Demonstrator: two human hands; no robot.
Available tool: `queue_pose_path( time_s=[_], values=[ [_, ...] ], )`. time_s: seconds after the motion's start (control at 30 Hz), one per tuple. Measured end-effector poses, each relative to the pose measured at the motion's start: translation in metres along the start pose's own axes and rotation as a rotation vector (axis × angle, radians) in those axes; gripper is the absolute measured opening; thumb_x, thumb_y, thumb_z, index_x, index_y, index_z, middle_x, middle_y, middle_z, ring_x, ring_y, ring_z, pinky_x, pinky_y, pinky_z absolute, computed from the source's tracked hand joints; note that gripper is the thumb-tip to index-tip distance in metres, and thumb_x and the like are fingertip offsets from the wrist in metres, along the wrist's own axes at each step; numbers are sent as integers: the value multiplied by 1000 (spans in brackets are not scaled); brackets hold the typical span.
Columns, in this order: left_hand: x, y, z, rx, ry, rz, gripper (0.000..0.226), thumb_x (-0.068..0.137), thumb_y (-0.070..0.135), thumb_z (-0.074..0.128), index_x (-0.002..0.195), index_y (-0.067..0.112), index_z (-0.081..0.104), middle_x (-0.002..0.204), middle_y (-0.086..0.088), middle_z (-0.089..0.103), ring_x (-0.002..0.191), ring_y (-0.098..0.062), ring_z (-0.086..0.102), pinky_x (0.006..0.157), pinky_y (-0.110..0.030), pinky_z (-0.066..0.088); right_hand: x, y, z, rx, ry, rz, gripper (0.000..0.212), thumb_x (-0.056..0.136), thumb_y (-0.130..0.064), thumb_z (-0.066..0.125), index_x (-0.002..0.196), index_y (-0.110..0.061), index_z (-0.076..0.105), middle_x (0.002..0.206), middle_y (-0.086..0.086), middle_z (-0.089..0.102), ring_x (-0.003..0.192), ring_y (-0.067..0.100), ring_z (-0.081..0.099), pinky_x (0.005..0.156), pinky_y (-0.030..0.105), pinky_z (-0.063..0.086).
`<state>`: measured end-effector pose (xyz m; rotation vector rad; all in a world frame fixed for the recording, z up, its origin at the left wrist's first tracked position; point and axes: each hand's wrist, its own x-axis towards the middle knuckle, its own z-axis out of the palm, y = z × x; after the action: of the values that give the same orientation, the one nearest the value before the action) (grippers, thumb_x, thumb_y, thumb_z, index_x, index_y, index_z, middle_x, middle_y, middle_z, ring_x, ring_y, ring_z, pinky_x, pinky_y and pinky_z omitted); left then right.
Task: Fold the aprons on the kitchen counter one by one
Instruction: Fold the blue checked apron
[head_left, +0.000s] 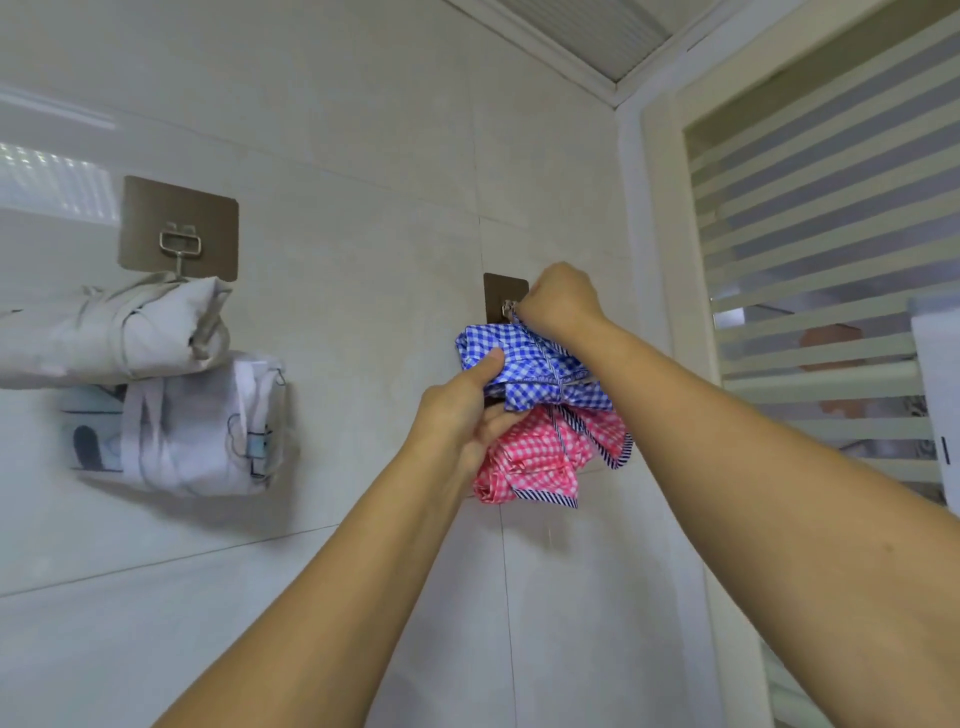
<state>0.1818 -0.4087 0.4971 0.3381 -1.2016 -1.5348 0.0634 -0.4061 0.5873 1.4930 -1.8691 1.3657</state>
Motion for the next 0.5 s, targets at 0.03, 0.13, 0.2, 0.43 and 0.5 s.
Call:
queue_pose_path(
  time_s=[0.03,0.13,0.2,0.43,0.5],
  values=[
    [0,0,-1,8,5,0,30,91,14,63,111,-7,59,92,-21,69,64,-24,70,54,-31,59,0,0,3,16,-3,-3,31,86,-13,59,61,-8,41,66,3,47,75,24,50,49,25,31],
    [1,2,-2,38,25,4,27,91,13,64,107,-8,60,87,-20,69,60,-23,70,55,-32,60,-1,-2,9,-18,-59,-44,12,88,-15,54,81,-5,51,91,11,59,81,26,51,63,26,37],
    [0,1,-2,62,35,-2,23,90,12,64,103,-7,60,86,-19,69,57,-22,69,55,-32,60,-5,-4,8,-79,-135,-45,19,91,-17,50,102,-3,59,112,16,61,93,29,56,69,27,38],
    [-17,-12,-4,100,34,-45,17,92,9,62,101,-4,59,81,-17,69,55,-21,69,55,-32,60,-17,-3,10,-256,-281,-35,32,92,-13,48,120,2,54,121,18,59,92,29,53,71,27,37],
    [-22,-18,-6,90,36,-29,21,92,8,61,106,-7,59,84,-19,70,57,-22,70,58,-34,60,-23,0,11,-220,-214,-41,34,91,-9,48,123,2,50,121,19,58,99,31,57,71,28,38]
  ],
)
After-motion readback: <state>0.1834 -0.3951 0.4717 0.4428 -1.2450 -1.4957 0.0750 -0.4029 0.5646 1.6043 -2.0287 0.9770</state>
